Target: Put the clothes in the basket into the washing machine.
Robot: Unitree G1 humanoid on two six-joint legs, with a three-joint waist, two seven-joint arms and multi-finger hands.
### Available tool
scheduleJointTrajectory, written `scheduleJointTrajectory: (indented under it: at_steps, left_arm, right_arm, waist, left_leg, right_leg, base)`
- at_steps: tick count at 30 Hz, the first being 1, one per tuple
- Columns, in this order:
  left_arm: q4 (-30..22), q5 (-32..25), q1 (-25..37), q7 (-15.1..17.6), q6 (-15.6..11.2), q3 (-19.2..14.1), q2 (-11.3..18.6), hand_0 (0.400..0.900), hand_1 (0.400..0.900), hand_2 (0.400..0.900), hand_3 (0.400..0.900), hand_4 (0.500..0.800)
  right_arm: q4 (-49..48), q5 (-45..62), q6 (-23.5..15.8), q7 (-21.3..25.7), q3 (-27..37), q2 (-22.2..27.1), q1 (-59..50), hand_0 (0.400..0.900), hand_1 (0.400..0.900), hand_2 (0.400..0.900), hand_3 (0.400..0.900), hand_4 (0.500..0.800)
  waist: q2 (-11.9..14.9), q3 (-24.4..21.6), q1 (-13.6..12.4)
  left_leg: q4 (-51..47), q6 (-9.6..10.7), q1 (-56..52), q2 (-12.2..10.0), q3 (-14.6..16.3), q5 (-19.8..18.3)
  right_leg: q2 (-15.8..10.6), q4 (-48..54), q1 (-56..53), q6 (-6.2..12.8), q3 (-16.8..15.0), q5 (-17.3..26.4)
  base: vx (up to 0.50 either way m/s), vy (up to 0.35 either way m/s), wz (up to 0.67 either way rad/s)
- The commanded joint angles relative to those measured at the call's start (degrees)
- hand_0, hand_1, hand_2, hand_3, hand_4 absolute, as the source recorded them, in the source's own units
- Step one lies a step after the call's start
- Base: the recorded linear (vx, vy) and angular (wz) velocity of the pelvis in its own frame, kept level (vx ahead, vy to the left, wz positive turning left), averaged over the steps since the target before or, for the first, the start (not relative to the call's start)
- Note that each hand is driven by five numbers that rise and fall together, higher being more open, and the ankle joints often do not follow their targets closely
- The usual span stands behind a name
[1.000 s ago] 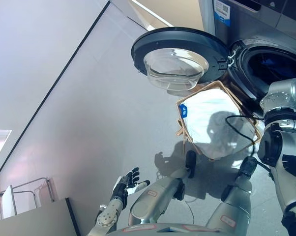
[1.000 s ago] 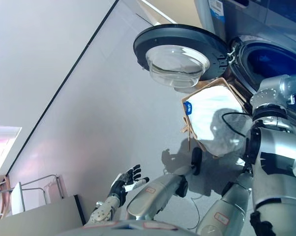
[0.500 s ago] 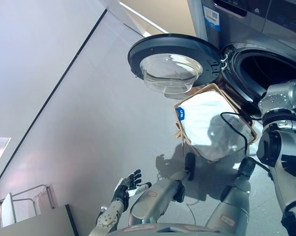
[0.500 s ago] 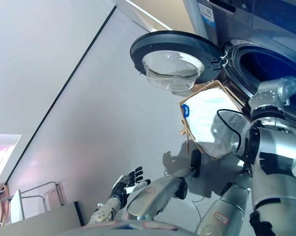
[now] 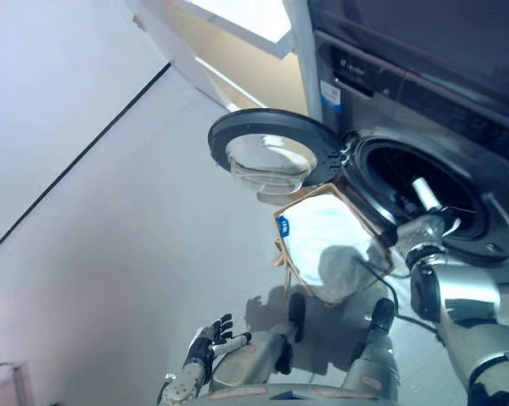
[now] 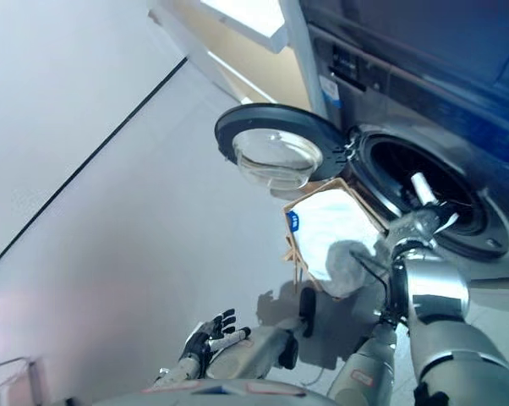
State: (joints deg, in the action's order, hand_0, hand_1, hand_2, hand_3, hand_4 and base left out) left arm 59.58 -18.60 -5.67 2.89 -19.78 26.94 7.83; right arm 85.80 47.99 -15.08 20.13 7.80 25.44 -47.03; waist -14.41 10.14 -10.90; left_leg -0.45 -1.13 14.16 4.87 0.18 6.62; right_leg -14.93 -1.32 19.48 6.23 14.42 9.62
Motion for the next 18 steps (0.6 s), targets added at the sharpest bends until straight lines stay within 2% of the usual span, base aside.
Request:
scheduleJointTrajectory:
  at_steps: [1,6,10,14,18]
  left_arm:
    - [4.16,2.74,1.53,1.77,-0.54,-3.76,0.73,0.9,0.9,0.9,0.9,0.8]
    - [7.57,6.8,2.18,2.83,-0.39,-8.44,1.02,0.9,0.9,0.9,0.9,0.8]
    - [10.0,10.11,2.62,2.2,-0.03,-12.38,1.78,0.9,0.9,0.9,0.9,0.8]
    - [11.98,13.02,2.49,1.08,0.19,-15.36,2.79,0.9,0.9,0.9,0.9,0.8]
    - [13.3,14.06,2.5,-0.23,0.01,-17.07,3.02,0.9,0.9,0.9,0.9,0.8]
  right_arm:
    - [0.21,-7.67,-0.21,-2.34,-4.0,-0.09,2.34,0.9,0.9,0.9,0.9,0.8]
    - [-0.13,-23.51,2.17,-4.15,-10.19,-5.3,15.77,0.9,0.9,0.9,0.9,0.8]
    - [-2.09,-36.73,2.91,-6.15,-15.06,-7.96,26.2,0.9,0.9,0.9,0.9,0.8]
    - [-8.2,-64.02,4.42,-6.94,-30.91,-9.14,35.03,0.9,0.9,0.9,0.9,0.8]
    - [-11.04,-68.1,4.12,-9.13,-30.61,-8.69,42.38,0.9,0.9,0.9,0.9,0.8]
  waist:
    - [0.7,-0.92,-1.92]
    - [5.02,-3.06,-0.99]
    - [8.46,-5.81,0.06]
    - [11.55,-7.99,1.28]
    - [13.67,-10.13,2.31]
  left_leg:
    - [-0.15,3.03,0.72,-2.44,-2.0,-2.57]
    - [-0.84,3.28,-2.36,-3.19,-1.94,-2.69]
    - [-1.3,3.28,-4.81,-3.69,-1.98,-3.14]
    - [-1.6,3.27,-6.92,-4.05,-1.85,-3.57]
    - [-1.71,3.22,-8.71,-4.39,-1.83,-4.12]
  right_leg:
    - [2.92,0.83,-6.62,0.88,0.98,-4.52]
    - [3.89,2.52,-10.27,0.75,1.66,-4.34]
    - [4.44,3.29,-12.76,0.84,2.17,-4.42]
    - [5.23,3.59,-14.73,0.75,1.91,-4.83]
    - [5.8,3.54,-16.33,0.67,1.88,-5.45]
  base:
    - [0.02,-0.057,-0.09]
    - [0.04,-0.072,-0.04]
    - [0.05,-0.06,0.0]
    - [0.01,-0.047,-0.02]
    - [0.0,-0.021,0.0]
